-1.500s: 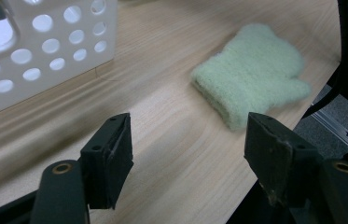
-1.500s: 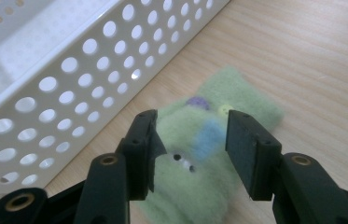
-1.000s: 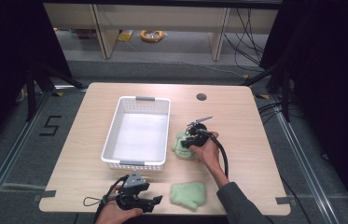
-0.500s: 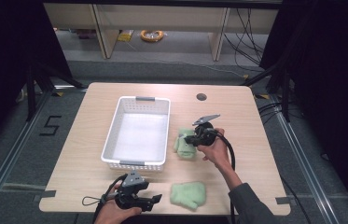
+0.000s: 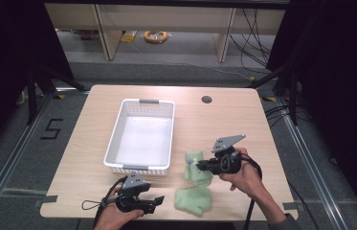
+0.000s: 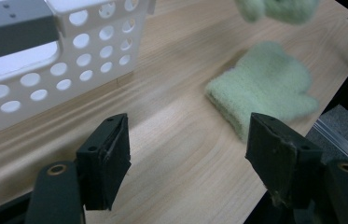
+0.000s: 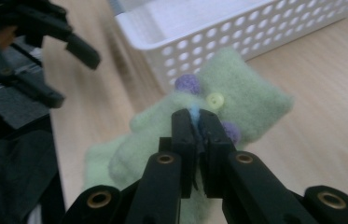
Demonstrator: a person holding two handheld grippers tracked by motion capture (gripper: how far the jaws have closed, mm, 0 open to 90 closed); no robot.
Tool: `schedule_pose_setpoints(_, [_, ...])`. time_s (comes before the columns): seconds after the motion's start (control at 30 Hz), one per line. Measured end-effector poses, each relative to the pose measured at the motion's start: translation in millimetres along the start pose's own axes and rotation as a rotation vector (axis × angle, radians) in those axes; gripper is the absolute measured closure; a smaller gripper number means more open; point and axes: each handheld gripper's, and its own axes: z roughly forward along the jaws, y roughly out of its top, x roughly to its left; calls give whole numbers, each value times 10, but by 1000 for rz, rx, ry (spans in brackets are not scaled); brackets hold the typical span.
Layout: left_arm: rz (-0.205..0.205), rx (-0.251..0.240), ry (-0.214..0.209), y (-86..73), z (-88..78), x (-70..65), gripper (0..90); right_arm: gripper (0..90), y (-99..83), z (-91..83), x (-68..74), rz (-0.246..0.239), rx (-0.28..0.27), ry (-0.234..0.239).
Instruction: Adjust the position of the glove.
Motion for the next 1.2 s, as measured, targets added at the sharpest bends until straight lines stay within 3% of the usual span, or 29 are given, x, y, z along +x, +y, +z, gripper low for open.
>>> schedule_pose_setpoints(0.13, [8, -1, 5, 4, -3, 8, 298, 870, -86, -3, 164, -18, 5, 45])
schedule_pose_setpoints(0.17, [-16, -17, 5, 10, 9, -6, 298, 870, -96, 3, 191, -37, 3, 61])
schedule_pose_setpoints(0.2, [-1, -3, 6, 20, -5, 7, 299, 870, -110, 4, 237, -26, 6, 74])
schedule_pose_setpoints(0.3, [-7, -15, 9, 52, -18, 3, 301, 869, -153, 27, 315, -50, 13, 99])
schedule_pose_setpoints(0.4, [-2, -38, -4, 84, -6, -7, 303, 868, -216, 71, 364, -55, 22, 122])
schedule_pose_setpoints(0.5, [0, -38, -4, 107, 15, -36, 305, 867, -274, 117, 401, -51, 35, 122])
schedule_pose_setpoints(0.53, [17, -25, -15, 116, 21, -31, 305, 866, -292, 136, 411, -49, 39, 128])
schedule_pose_setpoints(0.57, [3, -32, -14, 123, 38, -48, 305, 866, -309, 156, 425, -52, 44, 137])
schedule_pose_setpoints(0.6, [27, -20, -17, 134, 39, -38, 305, 866, -323, 173, 431, -59, 48, 138])
schedule_pose_setpoints(0.63, [2, -30, -18, 142, 58, -60, 305, 865, -336, 191, 438, -57, 54, 141])
schedule_pose_setpoints(0.67, [10, -26, -18, 150, 66, -59, 305, 864, -347, 213, 439, -72, 56, 146])
schedule_pose_setpoints(0.73, [3, -31, -23, 174, 92, -78, 306, 862, -372, 238, 451, -60, 72, 140])
schedule_pose_setpoints(0.77, [21, -19, -17, 186, 92, -79, 306, 860, -381, 266, 442, -79, 77, 143])
schedule_pose_setpoints(0.8, [7, -29, -25, 197, 114, -95, 307, 858, -393, 285, 444, -83, 84, 139])
schedule_pose_setpoints(0.83, [19, -22, -18, 210, 123, -101, 308, 856, -403, 304, 441, -93, 89, 138])
schedule_pose_setpoints(1.03, [38, -27, -48, 341, 222, -173, 333, 817, -435, 343, 447, -97, 106, 126])
schedule_pose_setpoints(1.07, [74, -9, -67, 366, 231, -169, 342, 796, -441, 339, 452, -98, 100, 122])
schedule_pose_setpoints(1.1, [64, -11, -66, 381, 257, -194, 341, 769, -446, 327, 462, -81, 100, 113])
schedule_pose_setpoints(1.13, [82, -3, -74, 400, 274, -196, 342, 755, -450, 322, 456, -97, 92, 115])
schedule_pose_setpoints(1.2, [82, -7, -81, 428, 319, -226, 351, 693, -465, 276, 471, -80, 84, 97])
